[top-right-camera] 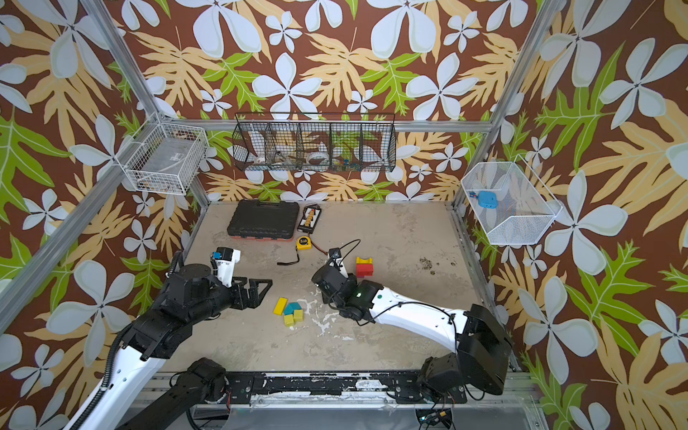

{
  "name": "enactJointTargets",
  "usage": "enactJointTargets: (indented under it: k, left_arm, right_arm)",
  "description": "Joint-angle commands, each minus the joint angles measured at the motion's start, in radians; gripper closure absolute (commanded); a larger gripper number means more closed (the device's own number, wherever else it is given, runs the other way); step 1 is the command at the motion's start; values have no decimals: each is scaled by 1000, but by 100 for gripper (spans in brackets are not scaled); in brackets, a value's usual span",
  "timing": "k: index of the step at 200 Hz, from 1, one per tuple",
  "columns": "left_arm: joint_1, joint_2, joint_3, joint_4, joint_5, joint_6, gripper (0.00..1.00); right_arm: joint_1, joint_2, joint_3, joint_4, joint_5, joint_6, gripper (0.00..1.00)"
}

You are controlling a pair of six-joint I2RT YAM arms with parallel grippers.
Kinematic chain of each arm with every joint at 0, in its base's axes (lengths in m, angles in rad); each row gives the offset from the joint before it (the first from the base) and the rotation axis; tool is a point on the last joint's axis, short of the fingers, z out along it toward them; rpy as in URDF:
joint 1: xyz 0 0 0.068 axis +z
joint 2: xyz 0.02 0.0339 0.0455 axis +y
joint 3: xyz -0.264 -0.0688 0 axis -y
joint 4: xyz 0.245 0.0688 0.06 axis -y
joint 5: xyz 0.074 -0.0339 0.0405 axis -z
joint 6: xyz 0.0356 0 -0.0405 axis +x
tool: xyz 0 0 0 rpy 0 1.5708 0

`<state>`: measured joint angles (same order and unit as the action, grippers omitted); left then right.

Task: Build the wood block tower
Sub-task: 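Lift the orange block and carry it over the tower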

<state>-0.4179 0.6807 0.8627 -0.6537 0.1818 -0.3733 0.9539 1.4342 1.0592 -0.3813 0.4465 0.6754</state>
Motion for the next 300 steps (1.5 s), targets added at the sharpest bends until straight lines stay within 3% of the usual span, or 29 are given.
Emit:
enactJointTargets:
  k: [1,54,134,300]
  left_arm:
    - [0,1,-2,8,5,-3,0]
    - [1,13,-4,12,33,8,0]
    - [1,43,-8,17,64,18,0]
    - [1,33,-10,19,64,16,0]
  right_arm:
    - [-70,-15,53,-51,12,-6,63]
    - [-225,-1,181,-72,-27,-85,64]
    - [-425,47,137,-65,-151,-173,65]
    - [-452,234,200,-80,-210,-201,67]
